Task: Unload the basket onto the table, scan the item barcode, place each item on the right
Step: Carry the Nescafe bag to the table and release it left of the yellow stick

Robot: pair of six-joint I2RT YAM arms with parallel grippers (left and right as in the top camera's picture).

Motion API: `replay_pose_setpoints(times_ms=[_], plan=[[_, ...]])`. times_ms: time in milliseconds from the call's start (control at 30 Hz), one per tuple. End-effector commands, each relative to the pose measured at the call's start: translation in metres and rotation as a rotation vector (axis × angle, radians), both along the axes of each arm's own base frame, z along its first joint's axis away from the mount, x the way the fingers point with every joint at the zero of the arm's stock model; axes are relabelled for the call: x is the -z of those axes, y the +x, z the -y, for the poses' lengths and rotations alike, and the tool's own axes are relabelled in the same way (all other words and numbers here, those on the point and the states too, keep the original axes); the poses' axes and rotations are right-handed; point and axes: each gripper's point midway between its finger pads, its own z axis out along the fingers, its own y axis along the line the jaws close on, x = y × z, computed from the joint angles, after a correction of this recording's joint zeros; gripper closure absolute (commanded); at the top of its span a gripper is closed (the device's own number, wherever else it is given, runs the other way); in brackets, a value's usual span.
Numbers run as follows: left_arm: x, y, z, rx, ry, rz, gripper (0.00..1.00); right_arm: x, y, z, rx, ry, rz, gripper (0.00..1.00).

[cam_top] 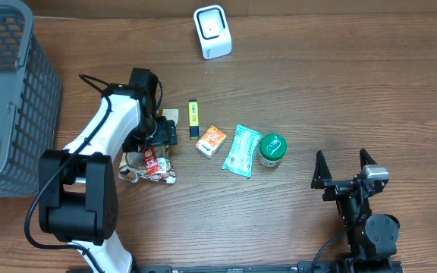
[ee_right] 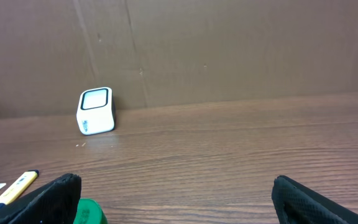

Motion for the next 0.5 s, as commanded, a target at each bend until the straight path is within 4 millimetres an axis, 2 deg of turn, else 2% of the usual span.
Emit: replay_pose_setpoints(times_ms=[0,67,233,467], plan=[[0.002,-0.003,0.008,-0.006,-0.045,-0.015,0.06,0.002,0.000,0.001,0.003,-0.004,0.002,0.00],[-0.003,0.002,0.008,-0.006,-0.047,-0.003,0.00,0.002,0.000,0.001,0.003,-0.004,0.002,0.00],[-0.035,0.018,0.010,-0.005,-0.054,0.054,0.00,0.002,0.000,0.001,0.003,-0.004,0.002,0.00],[-0.118,0.047,0.013,-0.002,-0.067,0.208,0.00,0.002,0.000,0.001,0.003,-0.004,0.002,0.00]])
